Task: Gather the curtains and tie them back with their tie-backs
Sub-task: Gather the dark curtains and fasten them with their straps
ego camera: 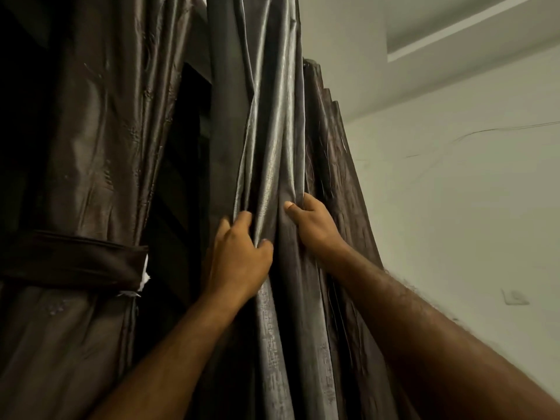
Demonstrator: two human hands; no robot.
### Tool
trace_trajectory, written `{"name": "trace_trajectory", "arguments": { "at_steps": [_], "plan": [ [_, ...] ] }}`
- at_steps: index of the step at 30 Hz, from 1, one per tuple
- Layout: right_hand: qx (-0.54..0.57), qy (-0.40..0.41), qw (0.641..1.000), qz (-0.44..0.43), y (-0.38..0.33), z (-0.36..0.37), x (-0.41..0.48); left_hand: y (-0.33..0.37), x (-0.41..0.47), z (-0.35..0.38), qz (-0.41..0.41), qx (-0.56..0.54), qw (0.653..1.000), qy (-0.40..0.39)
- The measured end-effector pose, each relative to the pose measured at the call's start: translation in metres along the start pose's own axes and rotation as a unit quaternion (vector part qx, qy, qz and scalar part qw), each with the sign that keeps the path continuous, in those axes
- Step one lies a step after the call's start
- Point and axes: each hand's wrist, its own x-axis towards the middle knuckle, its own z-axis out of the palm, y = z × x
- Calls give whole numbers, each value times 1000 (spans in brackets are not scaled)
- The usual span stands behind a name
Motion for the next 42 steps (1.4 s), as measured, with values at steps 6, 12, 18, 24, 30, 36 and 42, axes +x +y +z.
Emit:
{"name": "trace_trajectory", "arguments": {
  "at_steps": [6, 12, 18, 24, 30, 36, 42],
  "plan": [
    [-28, 29, 999, -24, 1, -8, -3, 12, 0, 8, -20, -113, 993, -41],
    [-73, 23, 995, -65, 2, -18, -5, 23, -2, 14, 8, -47, 998, -30],
    [-120, 43, 988, -87, 2, -22, -8, 39, -10, 19, 43, -17, 998, -51],
    [-133, 69, 986, -74, -1, -31, -4, 33, -6, 16, 28, 66, 997, 29],
    [-91, 57, 993, -41, -5, -34, -9, 30, -10, 30, 94, 34, 995, 30],
    [-77, 18, 997, -17, -11, -23, -12, 27, -9, 39, 141, -11, 990, 14],
    [-91, 35, 995, -13, -6, -26, -6, 23, -3, 29, 19, -77, 995, 66]
  ]
}}
